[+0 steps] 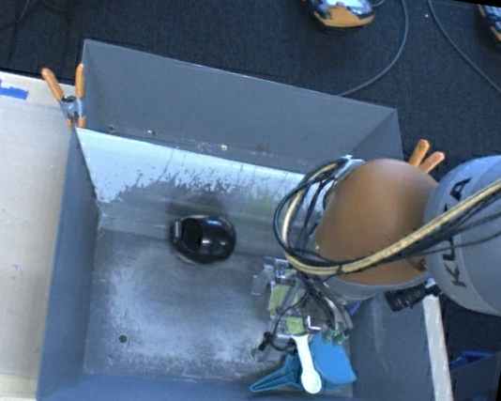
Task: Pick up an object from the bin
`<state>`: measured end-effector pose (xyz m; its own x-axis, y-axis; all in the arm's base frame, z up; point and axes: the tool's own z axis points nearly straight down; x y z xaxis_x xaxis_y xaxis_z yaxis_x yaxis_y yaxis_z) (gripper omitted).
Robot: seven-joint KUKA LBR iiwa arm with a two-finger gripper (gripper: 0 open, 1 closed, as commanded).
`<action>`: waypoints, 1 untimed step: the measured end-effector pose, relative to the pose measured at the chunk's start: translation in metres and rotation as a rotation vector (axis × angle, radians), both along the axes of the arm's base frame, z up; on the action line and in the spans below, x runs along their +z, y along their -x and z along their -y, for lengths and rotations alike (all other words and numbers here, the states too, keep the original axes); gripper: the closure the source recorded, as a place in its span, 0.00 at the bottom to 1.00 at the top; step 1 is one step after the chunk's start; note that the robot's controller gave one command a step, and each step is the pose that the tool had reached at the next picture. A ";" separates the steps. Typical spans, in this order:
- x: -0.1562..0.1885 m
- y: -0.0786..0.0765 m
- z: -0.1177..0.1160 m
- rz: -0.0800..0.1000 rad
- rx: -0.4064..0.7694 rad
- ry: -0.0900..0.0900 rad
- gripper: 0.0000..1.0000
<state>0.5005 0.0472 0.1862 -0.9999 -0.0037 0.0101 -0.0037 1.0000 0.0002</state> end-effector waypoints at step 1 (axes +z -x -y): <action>-0.013 -0.043 -0.034 -0.001 -0.280 0.003 0.00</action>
Offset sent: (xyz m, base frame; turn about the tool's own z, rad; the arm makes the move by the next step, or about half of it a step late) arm 0.0423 0.0328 -0.0117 0.2824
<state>0.5430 0.0808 0.1734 -0.9619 0.2731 0.0110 0.2731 0.9620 -0.0026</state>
